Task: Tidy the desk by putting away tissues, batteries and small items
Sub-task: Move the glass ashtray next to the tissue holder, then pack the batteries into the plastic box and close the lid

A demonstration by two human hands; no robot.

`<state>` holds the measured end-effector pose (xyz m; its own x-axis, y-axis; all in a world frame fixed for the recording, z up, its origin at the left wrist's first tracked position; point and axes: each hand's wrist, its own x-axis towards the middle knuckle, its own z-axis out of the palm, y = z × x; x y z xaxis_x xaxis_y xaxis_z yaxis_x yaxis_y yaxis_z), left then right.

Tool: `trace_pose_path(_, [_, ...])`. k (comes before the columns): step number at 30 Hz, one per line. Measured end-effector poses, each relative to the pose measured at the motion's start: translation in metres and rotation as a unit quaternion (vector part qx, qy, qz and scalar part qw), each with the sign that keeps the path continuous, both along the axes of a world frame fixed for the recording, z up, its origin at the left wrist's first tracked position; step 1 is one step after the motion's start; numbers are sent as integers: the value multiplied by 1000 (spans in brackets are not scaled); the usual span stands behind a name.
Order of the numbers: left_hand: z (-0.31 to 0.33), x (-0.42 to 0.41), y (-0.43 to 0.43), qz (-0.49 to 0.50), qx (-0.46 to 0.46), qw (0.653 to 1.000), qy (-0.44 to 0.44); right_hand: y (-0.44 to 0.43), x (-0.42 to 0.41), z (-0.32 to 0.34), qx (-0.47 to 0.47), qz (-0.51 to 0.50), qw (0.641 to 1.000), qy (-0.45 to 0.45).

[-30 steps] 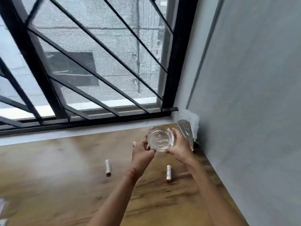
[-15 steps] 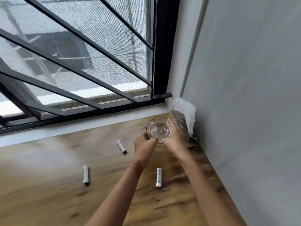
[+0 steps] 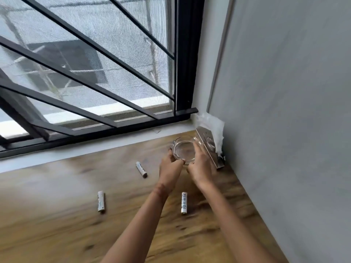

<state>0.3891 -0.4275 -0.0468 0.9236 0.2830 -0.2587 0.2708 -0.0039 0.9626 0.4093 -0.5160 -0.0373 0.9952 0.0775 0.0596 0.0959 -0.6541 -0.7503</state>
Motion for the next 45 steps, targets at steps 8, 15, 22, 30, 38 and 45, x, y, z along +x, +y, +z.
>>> trace_pose_path(8, [40,-45,2,-38,43,998,-7,3,-36,25,1,15,999,-29])
trace_pose_path(15, [60,-104,32,-24,109,993,-31,30,-91,51,38,55,996,-53])
trace_pose_path(22, [76,-187,92,41,147,985,-78,84,-156,68,47,129,987,-83])
trace_pose_path(30, [82,-314,192,144,140,973,-114,174,-258,78,63,213,969,-112])
trace_pose_path(38, [72,-437,277,258,238,931,-102,256,-374,53,95,260,960,-49])
trace_pose_path(45, [43,-527,323,391,355,849,-20,306,-448,19,79,296,950,57])
